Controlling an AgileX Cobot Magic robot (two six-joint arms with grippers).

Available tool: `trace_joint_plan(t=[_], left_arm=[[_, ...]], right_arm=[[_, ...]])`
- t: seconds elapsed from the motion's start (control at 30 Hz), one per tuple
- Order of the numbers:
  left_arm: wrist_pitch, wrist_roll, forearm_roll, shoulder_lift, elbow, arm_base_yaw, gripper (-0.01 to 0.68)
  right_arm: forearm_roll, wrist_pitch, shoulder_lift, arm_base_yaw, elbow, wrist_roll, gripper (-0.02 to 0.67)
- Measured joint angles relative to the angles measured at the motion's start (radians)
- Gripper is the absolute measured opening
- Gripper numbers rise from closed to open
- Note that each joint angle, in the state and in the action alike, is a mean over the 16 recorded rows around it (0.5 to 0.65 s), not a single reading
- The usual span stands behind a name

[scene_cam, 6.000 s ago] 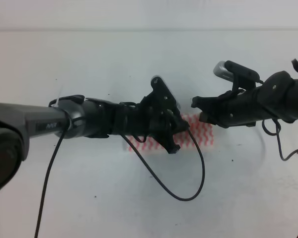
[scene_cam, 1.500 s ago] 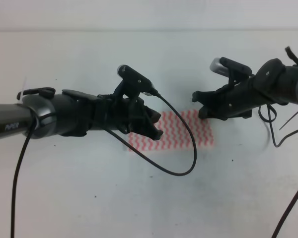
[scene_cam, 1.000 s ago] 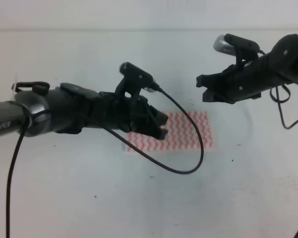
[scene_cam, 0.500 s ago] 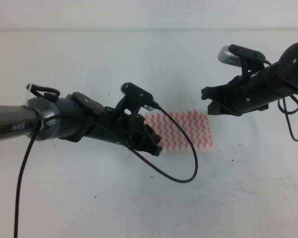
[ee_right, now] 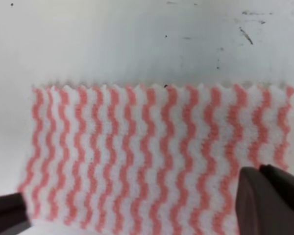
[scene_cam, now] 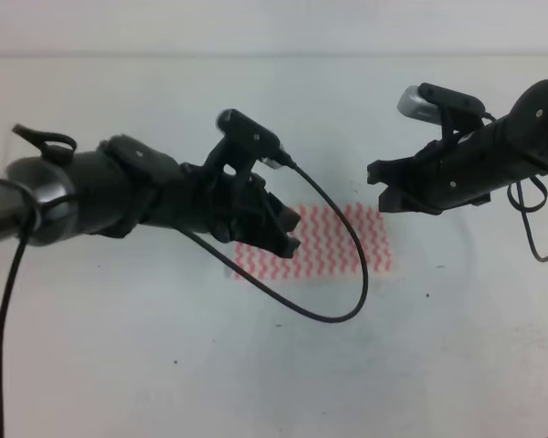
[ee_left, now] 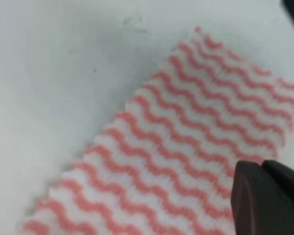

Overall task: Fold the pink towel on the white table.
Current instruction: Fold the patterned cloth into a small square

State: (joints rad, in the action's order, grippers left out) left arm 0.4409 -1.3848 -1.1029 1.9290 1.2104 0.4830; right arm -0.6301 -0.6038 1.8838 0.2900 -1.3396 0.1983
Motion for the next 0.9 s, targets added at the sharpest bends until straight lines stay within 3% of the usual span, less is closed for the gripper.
trace_joint_plan(t=[0.37,0.9], left_arm=[[0.003,0.115,0.137,-0.009,0.0,0.0,-0.004],[0.009,0.133,0.16,-0.018,-0.001,-0.001,-0.004]], right_arm=[[-0.024,-0.01,-0.002,0.0,0.001,0.027,-0.018],[-0.04,-0.015,-0.002,0.0,0.001,0.039,-0.018]])
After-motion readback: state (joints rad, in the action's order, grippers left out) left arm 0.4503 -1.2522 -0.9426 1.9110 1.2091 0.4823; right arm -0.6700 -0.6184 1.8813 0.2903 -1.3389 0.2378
